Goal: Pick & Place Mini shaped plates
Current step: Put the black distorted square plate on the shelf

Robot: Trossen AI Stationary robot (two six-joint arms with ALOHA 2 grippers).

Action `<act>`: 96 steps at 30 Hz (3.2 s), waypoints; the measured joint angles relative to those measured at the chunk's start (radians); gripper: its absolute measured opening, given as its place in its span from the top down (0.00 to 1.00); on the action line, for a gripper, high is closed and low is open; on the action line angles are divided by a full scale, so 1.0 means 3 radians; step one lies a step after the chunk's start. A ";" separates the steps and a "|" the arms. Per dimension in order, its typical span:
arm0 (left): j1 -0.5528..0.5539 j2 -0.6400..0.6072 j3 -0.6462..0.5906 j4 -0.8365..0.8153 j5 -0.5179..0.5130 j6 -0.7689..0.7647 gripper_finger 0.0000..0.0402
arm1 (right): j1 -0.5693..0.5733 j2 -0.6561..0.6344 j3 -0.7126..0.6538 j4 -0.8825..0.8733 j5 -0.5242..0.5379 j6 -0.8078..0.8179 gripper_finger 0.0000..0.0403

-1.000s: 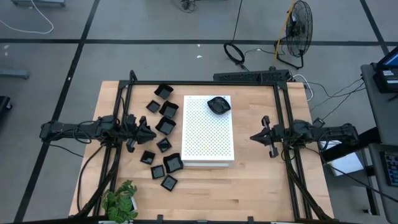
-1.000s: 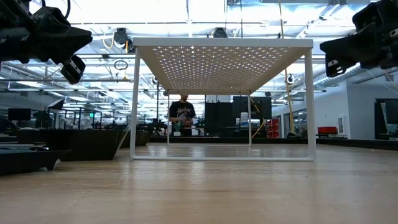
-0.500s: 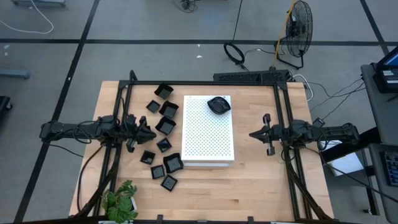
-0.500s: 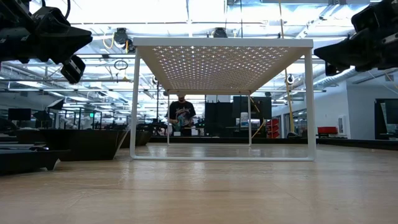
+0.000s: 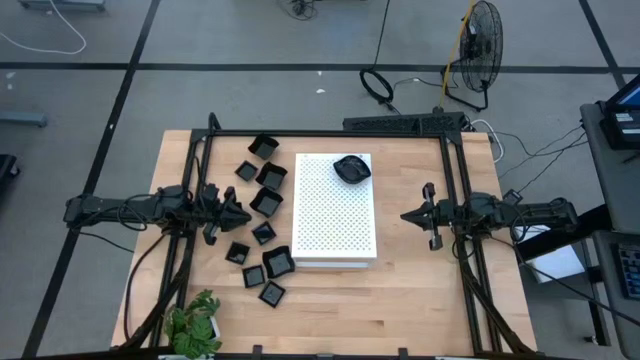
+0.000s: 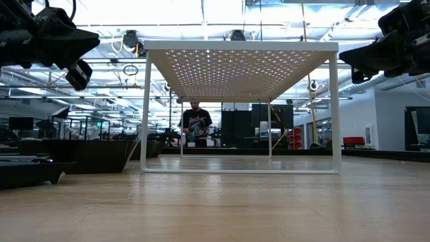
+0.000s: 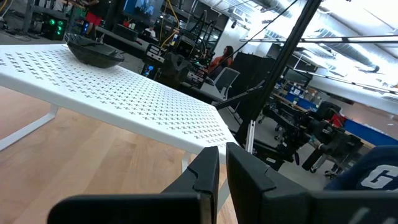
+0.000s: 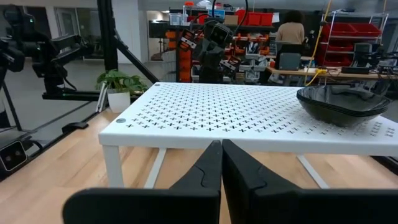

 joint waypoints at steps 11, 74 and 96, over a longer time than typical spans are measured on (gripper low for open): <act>-0.0001 0.0000 0.0001 0.0000 0.0001 0.0000 0.92 | 0.0000 0.0000 0.0000 0.0006 0.0000 0.0000 1.00; 0.2442 0.2369 0.1620 -0.1046 -0.1299 0.0411 0.48 | 0.0000 0.0001 -0.0001 0.0007 -0.0001 0.0001 1.00; 0.3045 0.4509 0.2811 -0.1735 -0.0586 0.0574 0.51 | 0.0000 0.0001 -0.0001 0.0007 -0.0001 0.0001 1.00</act>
